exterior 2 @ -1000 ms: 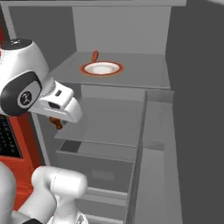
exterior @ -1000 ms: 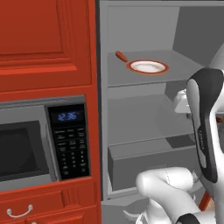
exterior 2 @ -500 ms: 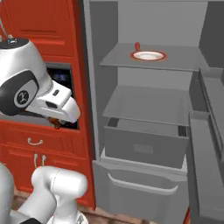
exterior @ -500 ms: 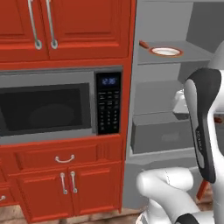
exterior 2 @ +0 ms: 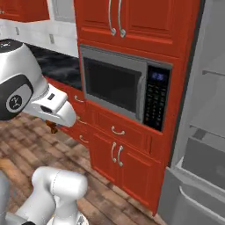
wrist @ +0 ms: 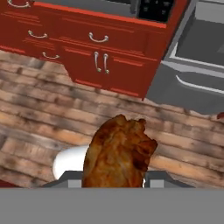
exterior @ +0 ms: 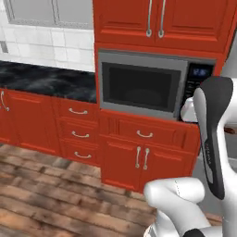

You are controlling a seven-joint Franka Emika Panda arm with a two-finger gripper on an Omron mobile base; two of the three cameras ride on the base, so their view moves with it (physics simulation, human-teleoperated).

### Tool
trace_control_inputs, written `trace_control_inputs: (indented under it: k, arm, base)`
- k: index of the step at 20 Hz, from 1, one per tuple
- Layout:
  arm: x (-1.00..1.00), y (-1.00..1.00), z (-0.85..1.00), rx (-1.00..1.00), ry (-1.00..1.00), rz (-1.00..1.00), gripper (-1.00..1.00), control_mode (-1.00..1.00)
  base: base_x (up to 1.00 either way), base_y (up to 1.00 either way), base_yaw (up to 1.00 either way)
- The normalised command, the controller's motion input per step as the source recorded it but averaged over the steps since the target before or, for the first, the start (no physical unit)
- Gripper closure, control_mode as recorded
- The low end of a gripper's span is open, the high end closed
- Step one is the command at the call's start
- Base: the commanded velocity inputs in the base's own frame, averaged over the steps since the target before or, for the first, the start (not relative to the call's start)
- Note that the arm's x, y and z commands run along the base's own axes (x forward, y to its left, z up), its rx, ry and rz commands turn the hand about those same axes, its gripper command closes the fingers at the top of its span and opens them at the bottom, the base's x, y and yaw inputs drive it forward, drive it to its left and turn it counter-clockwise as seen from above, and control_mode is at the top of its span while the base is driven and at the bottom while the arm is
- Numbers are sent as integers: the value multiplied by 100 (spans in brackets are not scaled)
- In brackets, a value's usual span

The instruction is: Retrieve the chicken drumstick from the fridge and place it on the saucepan with marinade on the stove.

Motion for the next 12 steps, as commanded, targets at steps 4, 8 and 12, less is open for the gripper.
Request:
trace_control_inputs:
  k: [4,8,12]
  arm:
    - [0,0,0,0,0,0,100,100]
    - [0,0,0,0,0,0,100,100]
    - [0,0,0,0,0,0,100,100]
  base:
    - [-34,34,100]
    - [-30,38,100]
    - [-24,19,100]
